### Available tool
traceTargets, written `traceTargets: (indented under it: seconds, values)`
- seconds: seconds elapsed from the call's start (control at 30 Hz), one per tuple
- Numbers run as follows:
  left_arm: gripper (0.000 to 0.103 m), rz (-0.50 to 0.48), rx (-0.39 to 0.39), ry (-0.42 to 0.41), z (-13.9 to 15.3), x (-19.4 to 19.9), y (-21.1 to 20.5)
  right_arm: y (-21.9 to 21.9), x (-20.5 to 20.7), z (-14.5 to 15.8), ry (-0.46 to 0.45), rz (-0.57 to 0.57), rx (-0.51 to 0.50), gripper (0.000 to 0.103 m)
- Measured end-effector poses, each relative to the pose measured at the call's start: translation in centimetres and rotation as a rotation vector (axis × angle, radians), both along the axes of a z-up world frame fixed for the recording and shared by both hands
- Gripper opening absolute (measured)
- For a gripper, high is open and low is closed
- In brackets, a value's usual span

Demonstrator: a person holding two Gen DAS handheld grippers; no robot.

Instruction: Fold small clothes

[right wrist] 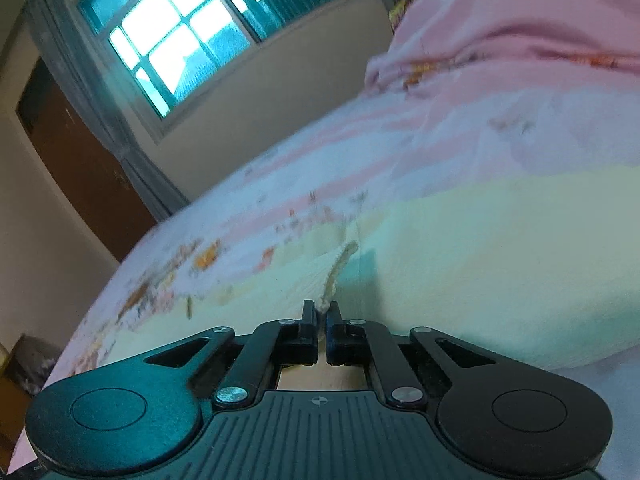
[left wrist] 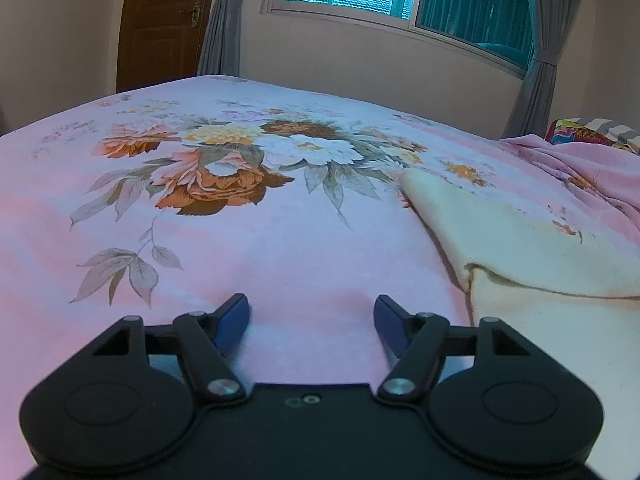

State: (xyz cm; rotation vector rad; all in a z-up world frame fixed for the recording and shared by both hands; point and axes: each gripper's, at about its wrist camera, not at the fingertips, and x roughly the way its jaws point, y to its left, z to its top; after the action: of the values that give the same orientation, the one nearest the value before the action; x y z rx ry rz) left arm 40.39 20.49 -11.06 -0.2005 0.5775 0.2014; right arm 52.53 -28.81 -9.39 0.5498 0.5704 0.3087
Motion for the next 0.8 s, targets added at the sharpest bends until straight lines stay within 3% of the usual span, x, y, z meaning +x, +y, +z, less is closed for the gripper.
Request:
traceTargets:
  seconds: [0.1, 0.3, 0.4, 0.5, 0.63, 0.73, 0.77, 0.8]
  values:
    - [0.068, 0.0, 0.001, 0.0, 0.0, 0.0, 0.0, -0.3, 0.6, -1.4, 0.064, -0.009, -0.017, 0.003]
    - [0.068, 0.0, 0.001, 0.0, 0.0, 0.0, 0.0, -0.8, -0.6, -1.4, 0.016, -0.061, -0.015, 0.004]
    - [0.068, 0.001, 0.004, -0.001, 0.0, 0.0, -0.1, -0.9, -0.1, -2.2, 0.069, -0.031, -0.02, 0.004]
    - [0.069, 0.001, 0.007, -0.001, 0.0, 0.0, -0.1, -0.9, -0.5, -1.5, 0.059, -0.015, -0.066, 0.004]
    - [0.069, 0.0, 0.004, -0.003, 0.0, 0.0, -0.1, -3.5, -4.7, -0.4, -0.037, -0.064, -0.069, 0.004]
    - [0.069, 0.0, -0.006, -0.01, 0.0, -0.1, -0.1, -8.1, -7.7, -1.0, -0.007, -0.18, -0.033, 0.004]
    - [0.069, -0.001, -0.009, -0.012, 0.0, -0.1, 0.0, -10.2, -8.7, -1.3, 0.009, -0.234, -0.03, 0.009]
    - [0.069, -0.001, -0.012, -0.014, 0.0, -0.1, 0.1, -12.3, -9.7, -1.5, 0.035, -0.303, -0.031, 0.037]
